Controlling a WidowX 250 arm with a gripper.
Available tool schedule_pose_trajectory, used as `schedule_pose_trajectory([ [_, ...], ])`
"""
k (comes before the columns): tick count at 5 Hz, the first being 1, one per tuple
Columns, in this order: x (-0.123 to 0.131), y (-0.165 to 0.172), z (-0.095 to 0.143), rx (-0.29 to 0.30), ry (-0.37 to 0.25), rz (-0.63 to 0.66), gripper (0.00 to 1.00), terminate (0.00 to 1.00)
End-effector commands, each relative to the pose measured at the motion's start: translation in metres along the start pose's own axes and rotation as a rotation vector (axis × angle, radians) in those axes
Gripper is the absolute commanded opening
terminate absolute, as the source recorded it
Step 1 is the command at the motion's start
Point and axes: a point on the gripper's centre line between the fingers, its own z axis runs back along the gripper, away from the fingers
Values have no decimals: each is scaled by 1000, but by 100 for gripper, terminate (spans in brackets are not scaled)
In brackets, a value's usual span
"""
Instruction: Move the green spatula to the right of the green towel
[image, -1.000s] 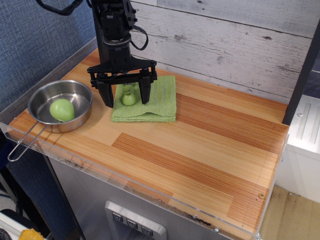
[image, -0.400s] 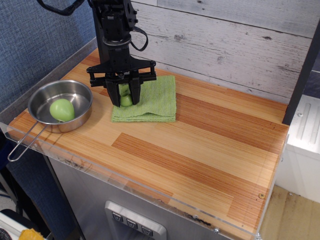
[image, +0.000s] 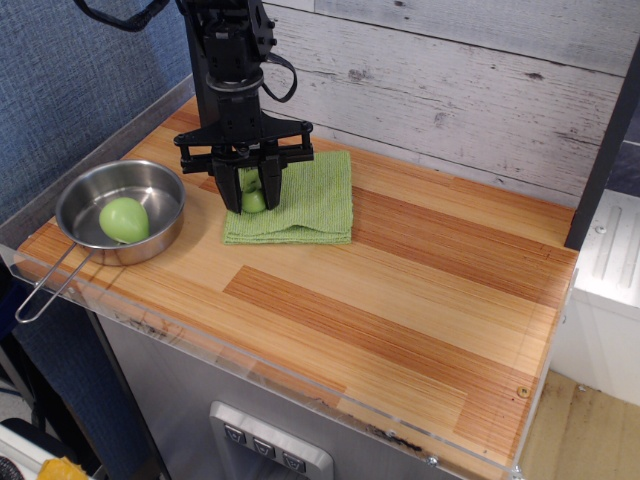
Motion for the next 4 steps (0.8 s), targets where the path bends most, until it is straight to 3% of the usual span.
schedule_pose_trajectory([
  [1, 3, -12, 61, -90, -138, -20, 0, 0],
  [2, -4, -17, 85, -117, -187, -36, 0, 0],
  [4, -43, -41, 94, -137, -195, -168, 0, 0],
])
